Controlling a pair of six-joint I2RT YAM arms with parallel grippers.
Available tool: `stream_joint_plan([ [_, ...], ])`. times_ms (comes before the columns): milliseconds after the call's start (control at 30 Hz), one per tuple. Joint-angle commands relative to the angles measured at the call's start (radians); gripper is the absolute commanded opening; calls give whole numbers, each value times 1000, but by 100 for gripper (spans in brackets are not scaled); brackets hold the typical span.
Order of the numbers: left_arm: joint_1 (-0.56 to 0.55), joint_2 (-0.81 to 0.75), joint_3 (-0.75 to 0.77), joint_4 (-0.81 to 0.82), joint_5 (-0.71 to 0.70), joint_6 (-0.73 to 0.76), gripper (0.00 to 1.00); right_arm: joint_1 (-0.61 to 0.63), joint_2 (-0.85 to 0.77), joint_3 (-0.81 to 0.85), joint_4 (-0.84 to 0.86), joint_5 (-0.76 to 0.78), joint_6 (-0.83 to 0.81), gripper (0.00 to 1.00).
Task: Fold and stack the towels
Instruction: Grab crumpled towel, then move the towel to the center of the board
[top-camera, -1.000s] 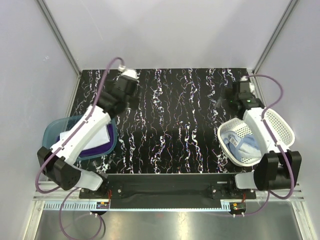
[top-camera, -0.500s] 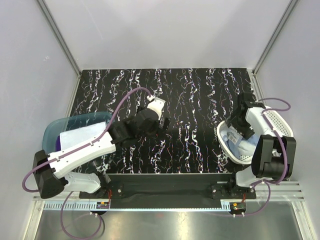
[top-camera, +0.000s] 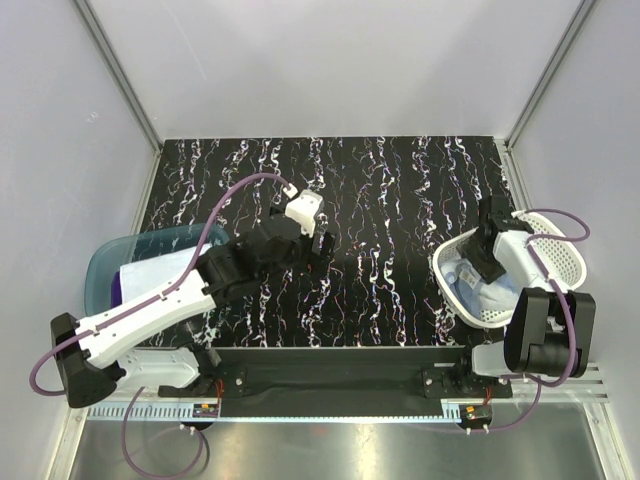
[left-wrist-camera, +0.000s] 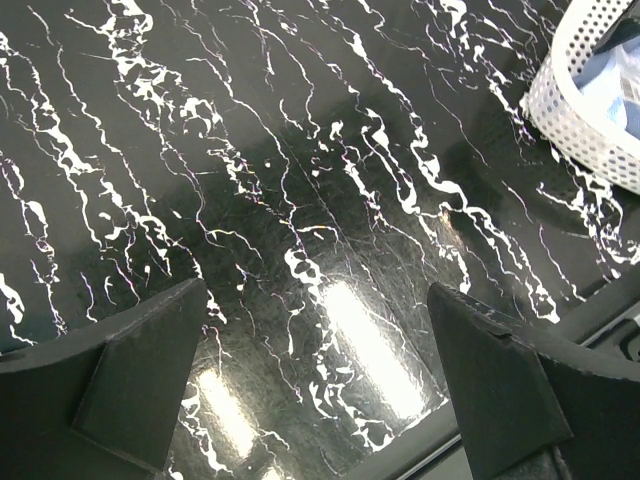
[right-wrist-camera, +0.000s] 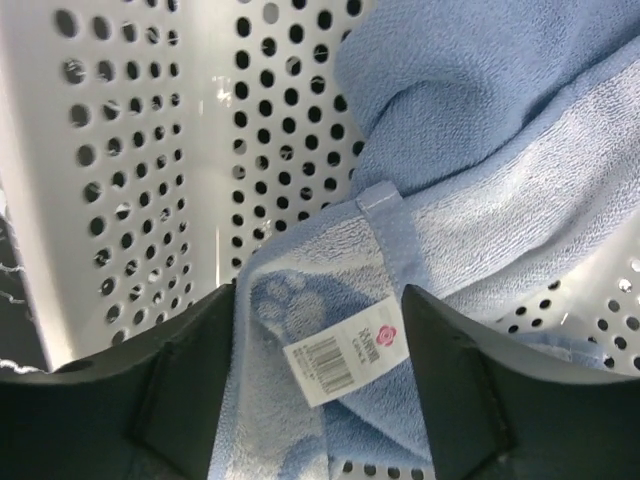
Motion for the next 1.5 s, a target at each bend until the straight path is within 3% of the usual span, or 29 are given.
stream_joint_plan([
  [0,2,-14,26,32,43,32,97,-24,-19,-63,59,29,9,72],
  [167,3,-28,18,46,102,32,95,-29,1,-114,153,-20,-14,69],
  [300,3,-29,27,58,145,2,94,-32,23,-45,114,56,-32,49],
  [367,3,-29,33,47,135,2,94,-32,12,16,73,115,-58,49],
  [500,6,-15,52,27,91,17,96,-33,-31,163,-30,204,-119,0],
  [633,23,2,81,13,146,-4,96,-35,-87,349,-135,166,-224,0],
  [833,26,-26,122,6,155,-3,96,-32,-130,749,-166,-273,-337,0],
  [867,29,-44,121,1,148,-4,96,-32,-130,842,-148,-428,-342,0],
  [1033,65,-107,98,-36,138,-23,96,-32,-48,1104,-23,-811,-218,0],
  [1200,121,-185,62,-51,132,-32,96,28,-32,968,223,-976,-95,0],
  [1333,189,-213,29,-99,129,-52,97,245,-42,747,312,-899,-115,2],
  [1467,305,-222,-10,-120,146,-60,97,428,47,462,440,-901,-122,6],
])
